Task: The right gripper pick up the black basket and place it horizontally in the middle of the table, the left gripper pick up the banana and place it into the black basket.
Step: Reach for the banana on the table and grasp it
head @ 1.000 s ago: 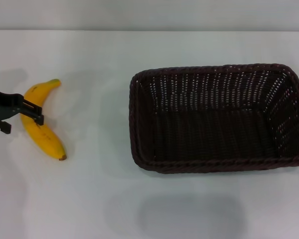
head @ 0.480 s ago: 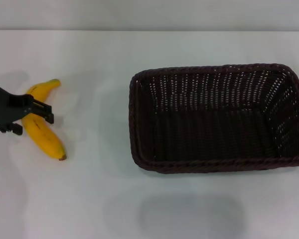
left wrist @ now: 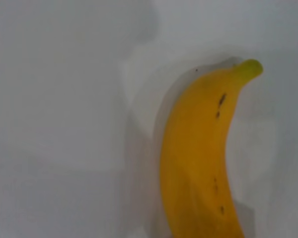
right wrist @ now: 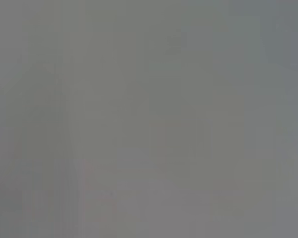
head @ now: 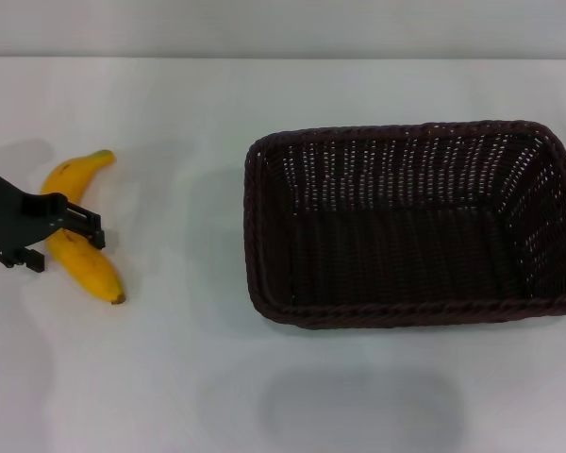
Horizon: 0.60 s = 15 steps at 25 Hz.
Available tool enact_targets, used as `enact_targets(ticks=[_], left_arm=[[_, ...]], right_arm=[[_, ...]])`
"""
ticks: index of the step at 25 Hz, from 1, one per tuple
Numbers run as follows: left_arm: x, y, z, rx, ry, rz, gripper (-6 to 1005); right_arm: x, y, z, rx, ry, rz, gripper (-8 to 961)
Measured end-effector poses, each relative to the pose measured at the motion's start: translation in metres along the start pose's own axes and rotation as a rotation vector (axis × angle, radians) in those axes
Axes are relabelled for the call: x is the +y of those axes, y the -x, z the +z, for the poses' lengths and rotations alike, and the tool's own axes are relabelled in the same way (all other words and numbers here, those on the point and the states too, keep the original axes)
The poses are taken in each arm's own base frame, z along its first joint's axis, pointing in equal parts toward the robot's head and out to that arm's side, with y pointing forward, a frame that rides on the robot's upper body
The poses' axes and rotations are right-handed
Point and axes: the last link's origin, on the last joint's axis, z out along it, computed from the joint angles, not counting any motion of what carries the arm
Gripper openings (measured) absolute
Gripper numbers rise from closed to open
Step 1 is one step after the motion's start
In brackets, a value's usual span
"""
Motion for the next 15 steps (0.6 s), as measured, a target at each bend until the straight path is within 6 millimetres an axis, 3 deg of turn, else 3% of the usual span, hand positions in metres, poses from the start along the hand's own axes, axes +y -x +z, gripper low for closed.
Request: enact_targets(ticks=[11, 15], left_arm=[[0.0011, -0.0012, 0.0009, -0.017, -0.037, 0.028, 884], [0.0027, -0.0023, -0.0003, -0.019, -0.04, 0.05, 784]], right_arm=[[-0.0023, -0.0025, 0.0017, 0.018, -0.018, -0.012, 753], [-0.0032, -0.0031, 0.0021, 0.024, -0.024, -0.012, 753]])
